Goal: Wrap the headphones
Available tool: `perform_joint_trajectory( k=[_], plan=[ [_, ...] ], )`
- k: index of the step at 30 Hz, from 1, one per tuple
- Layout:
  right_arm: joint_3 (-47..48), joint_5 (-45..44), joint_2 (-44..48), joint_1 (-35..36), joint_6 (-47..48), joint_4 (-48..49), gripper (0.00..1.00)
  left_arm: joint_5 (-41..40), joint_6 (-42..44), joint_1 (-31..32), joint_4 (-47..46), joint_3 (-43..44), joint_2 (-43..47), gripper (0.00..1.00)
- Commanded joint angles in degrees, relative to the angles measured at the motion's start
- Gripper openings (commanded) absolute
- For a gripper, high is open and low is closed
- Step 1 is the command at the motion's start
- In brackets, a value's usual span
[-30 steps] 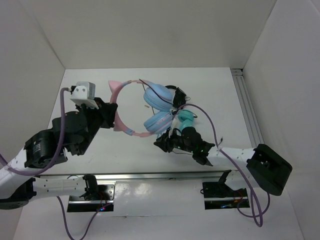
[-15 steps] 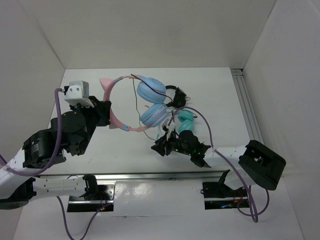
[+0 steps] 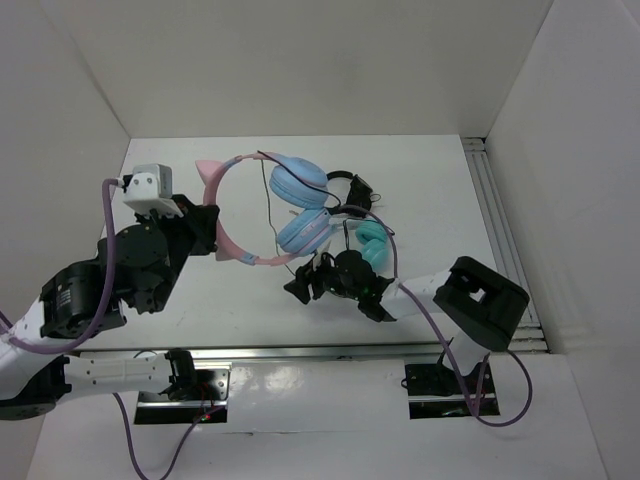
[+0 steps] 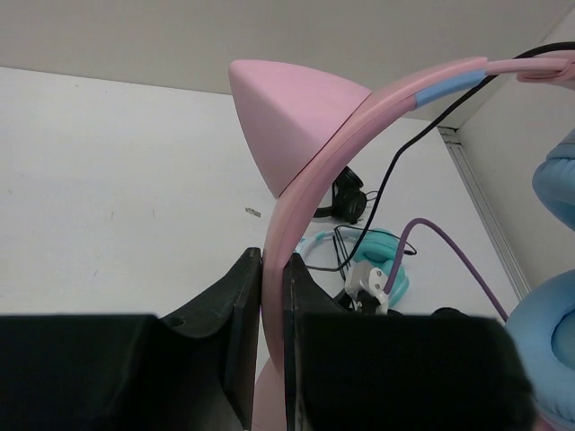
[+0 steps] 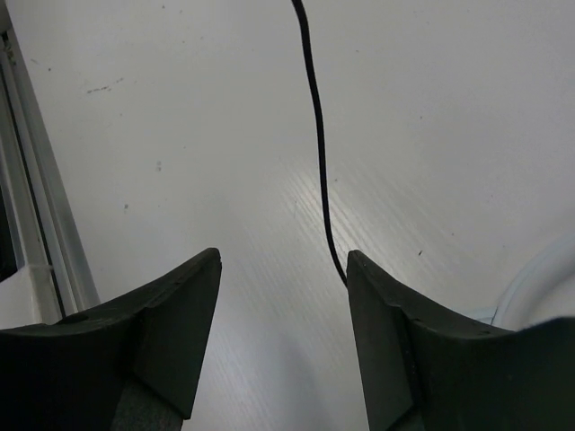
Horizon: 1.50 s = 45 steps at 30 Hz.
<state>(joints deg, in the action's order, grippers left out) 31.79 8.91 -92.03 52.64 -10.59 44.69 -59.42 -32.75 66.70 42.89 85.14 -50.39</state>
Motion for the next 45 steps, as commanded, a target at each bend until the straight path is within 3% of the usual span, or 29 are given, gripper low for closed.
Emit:
perform_joint_trajectory(
  k=[1,6,8,11,12,14,15,16,21,25,27,31,33,34,35,37,38,41,45],
  plan=[
    [1.96,-0.91,-2.10,-0.69,0.92,7.69,0.66,0.53,-4.33,0.28,-5.01,2.04,2.14,0.00],
    [4.59,-0.91,-5.87,-1.84,1.44,10.07,0.66,1.06,-5.13,0.28,-2.65,2.66,2.67,0.00],
    [6.17,0.67,-8.42,-2.45,1.45,10.07,0.61,1.06,-5.66,0.28,-2.64,2.66,2.67,0.00],
    [6.97,2.78,-11.76,-2.98,0.75,12.34,0.42,1.06,-5.66,0.28,-2.11,2.66,3.19,0.00],
    [6.97,3.48,-12.47,-2.98,0.22,12.96,0.31,1.06,-5.66,0.28,-2.11,2.66,3.19,0.00],
    [7.50,4.36,-14.13,-3.60,-0.48,14.63,0.23,1.06,-6.18,0.28,-1.59,3.19,3.72,0.00],
    [7.50,4.89,-14.14,-4.21,-1.96,16.47,0.15,1.06,-6.18,0.28,-1.59,3.19,3.72,0.00],
    [6.89,4.89,-14.75,-4.21,-2.50,17.27,0.00,1.06,-6.18,0.28,-1.06,3.19,3.72,0.00],
    [4.95,5.68,-12.83,-3.87,-3.65,17.38,0.00,-4.10,-7.32,0.28,0.69,3.19,4.25,0.00],
    [2.93,-0.80,-5.63,2.96,-1.11,11.05,0.00,-10.97,-15.82,0.28,8.76,6.43,1.89,0.00],
    [1.52,-6.95,-0.90,6.31,0.21,8.15,0.00,-14.91,-15.85,0.28,10.71,8.10,0.74,0.00],
    [0.99,-17.15,5.80,14.14,2.06,-1.42,0.00,-19.67,-9.62,0.28,8.18,10.66,-1.73,0.00],
    [1.86,-21.98,8.34,18.36,2.59,-4.68,0.00,-21.26,-1.39,0.28,2.84,9.44,-2.26,0.00],
    [2.74,-24.53,9.14,19.85,3.46,-7.57,0.00,-22.74,2.74,0.28,-5.98,8.03,-2.26,0.00],
    [2.75,-26.81,9.84,22.65,4.34,-8.90,0.00,-22.76,11.74,0.28,-11.11,6.28,-1.65,0.00],
    [3.45,-32.71,11.78,24.69,5.05,-11.53,0.00,-23.99,20.23,0.28,-21.22,0.48,-0.15,0.00],
    [3.98,-33.86,11.78,25.31,5.05,-12.42,0.00,-23.99,29.15,0.28,-31.63,-1.54,0.38,0.00],
    [4.50,-37.81,12.49,25.32,5.05,-15.24,0.00,-24.61,42.81,0.28,-45.06,-7.18,0.91,0.00],
    [4.51,-38.35,12.49,23.04,4.53,-16.47,0.00,-23.74,38.41,0.28,-35.45,-4.03,-5.41,0.00]
  ],
)
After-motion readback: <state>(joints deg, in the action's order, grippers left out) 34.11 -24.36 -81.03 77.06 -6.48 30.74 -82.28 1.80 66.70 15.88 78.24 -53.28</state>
